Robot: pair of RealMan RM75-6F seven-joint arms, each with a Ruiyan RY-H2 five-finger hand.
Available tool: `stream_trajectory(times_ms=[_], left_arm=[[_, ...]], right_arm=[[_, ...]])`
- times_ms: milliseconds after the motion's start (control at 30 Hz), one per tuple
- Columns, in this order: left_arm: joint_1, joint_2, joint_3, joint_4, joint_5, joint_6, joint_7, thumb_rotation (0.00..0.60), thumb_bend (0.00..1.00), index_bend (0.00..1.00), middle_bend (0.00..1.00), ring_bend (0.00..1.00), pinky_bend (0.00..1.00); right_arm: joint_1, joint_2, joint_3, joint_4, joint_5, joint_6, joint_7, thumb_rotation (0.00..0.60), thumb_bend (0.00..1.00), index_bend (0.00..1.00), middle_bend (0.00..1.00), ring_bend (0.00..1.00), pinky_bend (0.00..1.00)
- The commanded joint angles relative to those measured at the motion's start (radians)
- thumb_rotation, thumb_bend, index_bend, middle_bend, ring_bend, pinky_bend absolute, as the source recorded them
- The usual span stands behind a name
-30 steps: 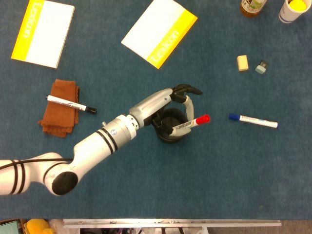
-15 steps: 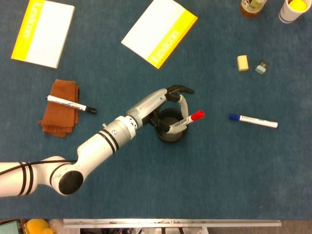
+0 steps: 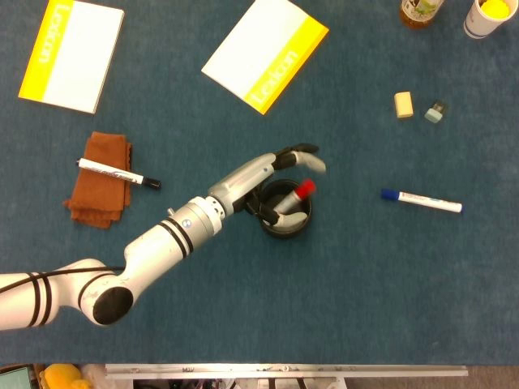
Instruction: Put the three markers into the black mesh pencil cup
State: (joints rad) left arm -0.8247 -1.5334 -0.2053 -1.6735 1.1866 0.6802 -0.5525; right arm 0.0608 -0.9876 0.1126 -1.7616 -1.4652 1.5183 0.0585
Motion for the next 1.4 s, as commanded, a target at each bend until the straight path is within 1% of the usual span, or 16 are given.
stream_trajectory(times_ms=[33, 100, 233, 300, 400, 533, 667, 833, 1000, 1167, 1300, 1400], left_arm=[[0.005, 0.024, -0.002, 0.007, 0.027, -0.001, -0.002, 0.6, 0.25, 0.17, 0.04, 0.0, 0.0], [0.007, 0.055, -0.004, 0.01, 0.052, -0.001, 0.0, 0.6, 0.25, 0.22, 0.04, 0.0, 0.0], [0.015, 0.113, 0.011, 0.042, 0.116, 0.028, 0.056, 0.6, 0.26, 0.37, 0.08, 0.0, 0.0], [0.02, 0.136, 0.031, 0.073, 0.154, 0.053, 0.12, 0.6, 0.27, 0.43, 0.09, 0.0, 0.0], [0.035, 0.152, 0.068, 0.131, 0.209, 0.109, 0.237, 0.6, 0.27, 0.47, 0.1, 0.0, 0.01], [0.069, 0.153, 0.115, 0.213, 0.273, 0.198, 0.391, 0.6, 0.27, 0.48, 0.1, 0.0, 0.01], [0.095, 0.14, 0.151, 0.287, 0.319, 0.262, 0.512, 0.6, 0.27, 0.48, 0.1, 0.0, 0.01], [0.114, 0.125, 0.189, 0.363, 0.359, 0.299, 0.642, 0.6, 0.27, 0.48, 0.1, 0.0, 0.01], [0.13, 0.138, 0.224, 0.376, 0.368, 0.291, 0.724, 0.6, 0.27, 0.48, 0.1, 0.0, 0.01], [0.156, 0.138, 0.243, 0.386, 0.357, 0.297, 0.78, 0.6, 0.27, 0.47, 0.1, 0.0, 0.01], [0.166, 0.128, 0.251, 0.407, 0.351, 0.293, 0.807, 0.6, 0.27, 0.47, 0.1, 0.0, 0.01], [0.178, 0.119, 0.243, 0.413, 0.321, 0.29, 0.841, 0.6, 0.27, 0.47, 0.1, 0.0, 0.01]], right_arm=[[0.001, -0.001, 0.0, 0.0, -0.001, 0.0, 0.0, 0.6, 0.34, 0.08, 0.03, 0.0, 0.05], [0.001, 0.0, 0.001, -0.001, -0.003, 0.0, 0.002, 0.6, 0.34, 0.08, 0.03, 0.0, 0.05], [0.002, 0.002, 0.002, -0.002, -0.004, 0.001, 0.004, 0.6, 0.34, 0.08, 0.03, 0.0, 0.05], [0.003, 0.002, 0.002, -0.002, -0.005, 0.0, 0.005, 0.6, 0.34, 0.08, 0.03, 0.0, 0.05], [0.006, -0.002, 0.002, 0.0, -0.006, -0.005, 0.005, 0.6, 0.34, 0.08, 0.03, 0.0, 0.05], [0.009, -0.004, 0.002, 0.001, -0.008, -0.008, 0.003, 0.6, 0.34, 0.08, 0.03, 0.0, 0.05], [0.013, -0.003, 0.002, -0.004, -0.01, -0.013, -0.002, 0.6, 0.34, 0.08, 0.03, 0.0, 0.05], [0.017, -0.004, 0.001, -0.011, -0.013, -0.016, -0.011, 0.6, 0.34, 0.08, 0.03, 0.0, 0.05], [0.016, -0.004, 0.001, -0.013, -0.011, -0.015, -0.016, 0.6, 0.34, 0.09, 0.03, 0.0, 0.05], [0.018, -0.008, -0.001, -0.01, -0.009, -0.02, -0.015, 0.6, 0.34, 0.09, 0.03, 0.0, 0.05], [0.021, -0.012, -0.001, -0.008, -0.01, -0.023, -0.016, 0.6, 0.34, 0.09, 0.03, 0.0, 0.05], [0.022, -0.014, -0.001, -0.007, -0.01, -0.024, -0.018, 0.6, 0.34, 0.09, 0.03, 0.0, 0.05]])
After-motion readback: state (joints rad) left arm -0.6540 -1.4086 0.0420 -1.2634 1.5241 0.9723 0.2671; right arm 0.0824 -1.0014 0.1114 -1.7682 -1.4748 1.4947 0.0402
